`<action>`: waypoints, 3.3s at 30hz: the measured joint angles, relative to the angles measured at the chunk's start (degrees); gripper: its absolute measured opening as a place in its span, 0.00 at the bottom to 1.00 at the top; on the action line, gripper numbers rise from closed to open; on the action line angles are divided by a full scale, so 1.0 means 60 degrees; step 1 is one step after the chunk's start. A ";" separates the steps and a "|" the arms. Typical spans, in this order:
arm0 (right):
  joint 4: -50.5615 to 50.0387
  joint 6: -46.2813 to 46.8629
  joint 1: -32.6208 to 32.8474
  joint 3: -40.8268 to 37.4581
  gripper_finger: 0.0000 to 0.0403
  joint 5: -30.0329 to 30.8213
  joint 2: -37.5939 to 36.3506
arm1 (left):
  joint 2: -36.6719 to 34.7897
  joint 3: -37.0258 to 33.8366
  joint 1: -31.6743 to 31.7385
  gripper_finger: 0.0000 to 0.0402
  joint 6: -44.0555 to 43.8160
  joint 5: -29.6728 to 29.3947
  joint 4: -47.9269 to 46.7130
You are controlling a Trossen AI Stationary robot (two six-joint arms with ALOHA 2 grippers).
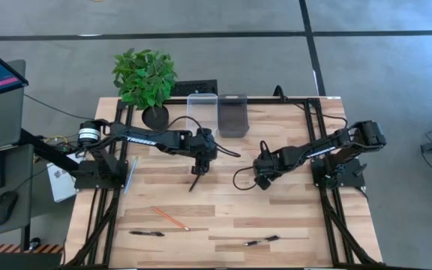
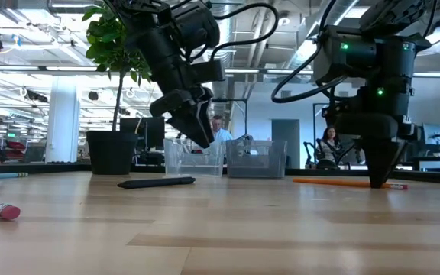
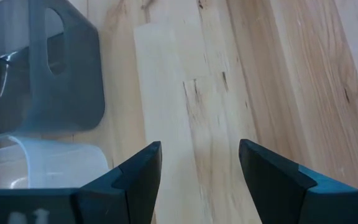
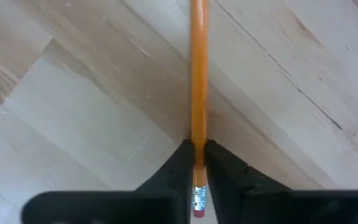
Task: Sort pens & pencils
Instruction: Put the top orange pencil into the transparent bin
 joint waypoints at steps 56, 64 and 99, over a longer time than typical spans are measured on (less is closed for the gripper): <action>0.7765 -0.5142 -0.0367 0.0069 0.03 -0.0793 0.2143 | 0.0051 0.0000 -0.0495 0.52 -0.1416 0.1234 -0.1384; 0.7574 -0.5099 -0.0368 0.0069 0.17 -0.1081 0.2161 | 0.0049 -0.0661 -0.0492 0.52 -0.1569 0.1202 -0.0778; 0.7461 -0.5034 -0.0368 0.0088 0.15 -0.1151 0.1993 | 0.0769 -0.1417 -0.0459 0.52 -0.2605 0.1232 0.0195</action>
